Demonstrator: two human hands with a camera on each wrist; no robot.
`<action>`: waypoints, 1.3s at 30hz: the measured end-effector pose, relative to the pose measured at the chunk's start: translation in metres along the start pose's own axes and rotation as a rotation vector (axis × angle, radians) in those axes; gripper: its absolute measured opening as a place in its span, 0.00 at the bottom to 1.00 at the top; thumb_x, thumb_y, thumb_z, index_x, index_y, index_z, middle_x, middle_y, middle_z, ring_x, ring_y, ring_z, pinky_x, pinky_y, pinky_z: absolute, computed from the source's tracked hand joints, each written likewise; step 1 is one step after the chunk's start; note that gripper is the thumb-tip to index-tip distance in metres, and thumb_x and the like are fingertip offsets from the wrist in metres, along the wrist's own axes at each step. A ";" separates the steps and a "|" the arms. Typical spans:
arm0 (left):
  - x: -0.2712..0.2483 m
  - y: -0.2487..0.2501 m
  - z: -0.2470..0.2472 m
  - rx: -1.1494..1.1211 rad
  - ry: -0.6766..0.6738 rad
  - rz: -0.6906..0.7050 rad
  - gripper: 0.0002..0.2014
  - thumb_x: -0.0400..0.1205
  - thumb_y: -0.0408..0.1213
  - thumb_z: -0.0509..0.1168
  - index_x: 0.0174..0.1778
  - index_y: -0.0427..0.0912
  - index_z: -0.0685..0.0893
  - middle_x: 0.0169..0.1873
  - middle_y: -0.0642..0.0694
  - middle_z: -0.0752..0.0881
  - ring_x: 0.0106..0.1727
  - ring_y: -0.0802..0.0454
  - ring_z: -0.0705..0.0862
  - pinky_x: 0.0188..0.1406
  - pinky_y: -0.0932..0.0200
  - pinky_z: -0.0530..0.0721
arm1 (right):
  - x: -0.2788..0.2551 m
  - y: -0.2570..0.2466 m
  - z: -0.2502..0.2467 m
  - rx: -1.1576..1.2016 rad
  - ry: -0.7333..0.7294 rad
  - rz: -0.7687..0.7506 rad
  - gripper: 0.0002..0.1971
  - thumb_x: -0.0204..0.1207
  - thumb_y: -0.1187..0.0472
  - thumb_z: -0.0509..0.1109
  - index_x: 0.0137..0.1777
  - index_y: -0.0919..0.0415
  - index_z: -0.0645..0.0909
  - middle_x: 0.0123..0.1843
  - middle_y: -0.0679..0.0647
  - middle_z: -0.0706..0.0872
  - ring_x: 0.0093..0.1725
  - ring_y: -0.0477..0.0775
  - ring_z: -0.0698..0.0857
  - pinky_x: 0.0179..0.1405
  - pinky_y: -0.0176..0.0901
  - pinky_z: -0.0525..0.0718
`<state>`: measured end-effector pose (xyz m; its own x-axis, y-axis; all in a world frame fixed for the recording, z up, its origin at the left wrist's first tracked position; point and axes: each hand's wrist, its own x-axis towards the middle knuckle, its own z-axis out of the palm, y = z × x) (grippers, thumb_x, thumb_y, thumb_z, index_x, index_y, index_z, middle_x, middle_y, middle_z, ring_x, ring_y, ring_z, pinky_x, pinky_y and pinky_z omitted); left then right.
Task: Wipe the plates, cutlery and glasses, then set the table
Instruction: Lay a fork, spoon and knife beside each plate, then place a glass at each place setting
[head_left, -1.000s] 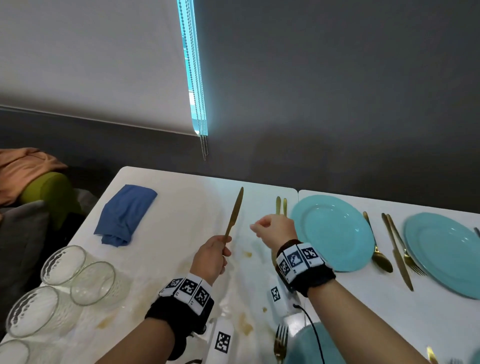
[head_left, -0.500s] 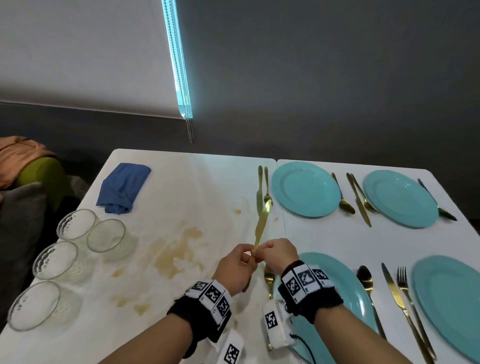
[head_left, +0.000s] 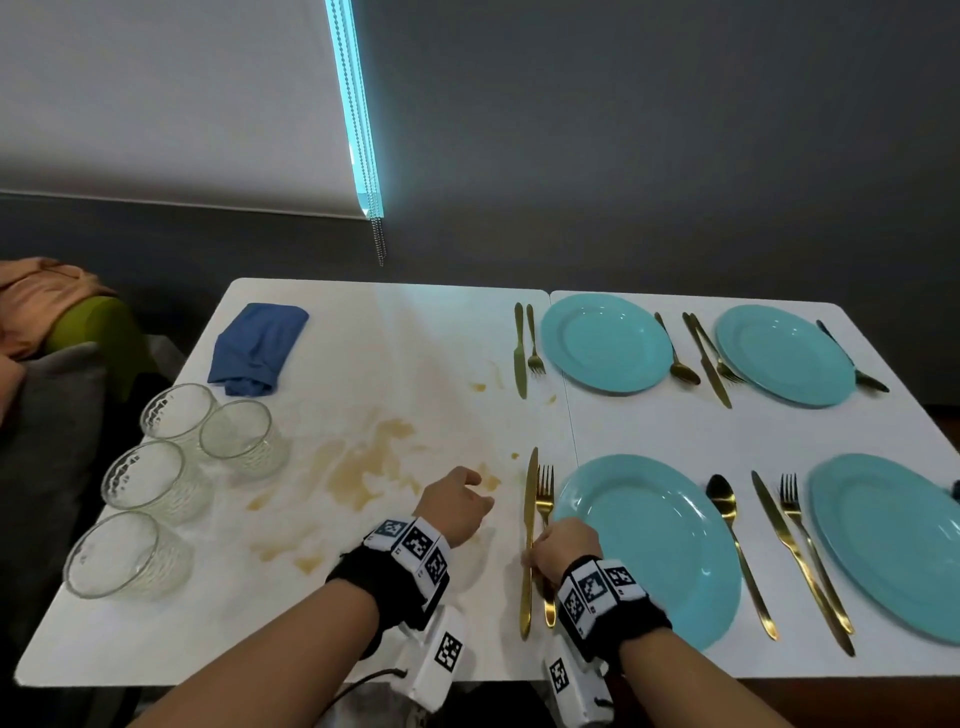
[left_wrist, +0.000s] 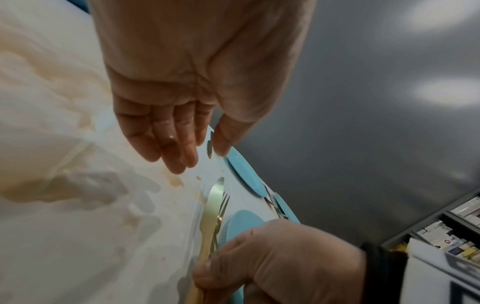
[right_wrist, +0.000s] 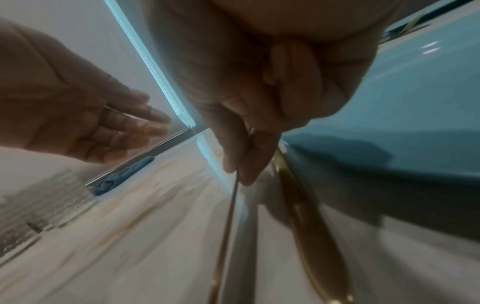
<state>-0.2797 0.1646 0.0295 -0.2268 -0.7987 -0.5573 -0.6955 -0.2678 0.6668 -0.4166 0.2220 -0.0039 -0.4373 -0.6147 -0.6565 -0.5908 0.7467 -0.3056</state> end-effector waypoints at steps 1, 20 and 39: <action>0.000 -0.002 0.000 0.001 -0.005 -0.005 0.20 0.83 0.41 0.62 0.71 0.42 0.72 0.59 0.45 0.85 0.60 0.47 0.84 0.52 0.63 0.77 | 0.000 0.000 0.003 -0.022 0.004 0.005 0.14 0.71 0.56 0.75 0.54 0.62 0.87 0.54 0.56 0.89 0.54 0.53 0.87 0.54 0.39 0.85; 0.005 -0.016 -0.007 0.009 0.001 -0.033 0.18 0.83 0.40 0.61 0.69 0.42 0.74 0.59 0.46 0.85 0.62 0.46 0.83 0.61 0.55 0.81 | -0.007 -0.002 0.010 -0.106 0.127 0.020 0.07 0.77 0.60 0.68 0.50 0.63 0.82 0.51 0.56 0.87 0.48 0.54 0.86 0.40 0.38 0.80; -0.012 -0.008 -0.039 -0.116 0.188 -0.122 0.18 0.84 0.40 0.61 0.70 0.41 0.73 0.61 0.44 0.84 0.58 0.47 0.84 0.50 0.62 0.79 | -0.008 -0.044 -0.031 -0.239 0.018 -0.273 0.15 0.73 0.54 0.69 0.54 0.64 0.86 0.55 0.57 0.88 0.55 0.54 0.86 0.49 0.38 0.82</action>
<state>-0.2451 0.1550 0.0502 -0.0081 -0.8400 -0.5425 -0.6243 -0.4195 0.6590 -0.4083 0.1863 0.0360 -0.2521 -0.7892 -0.5600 -0.8283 0.4752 -0.2967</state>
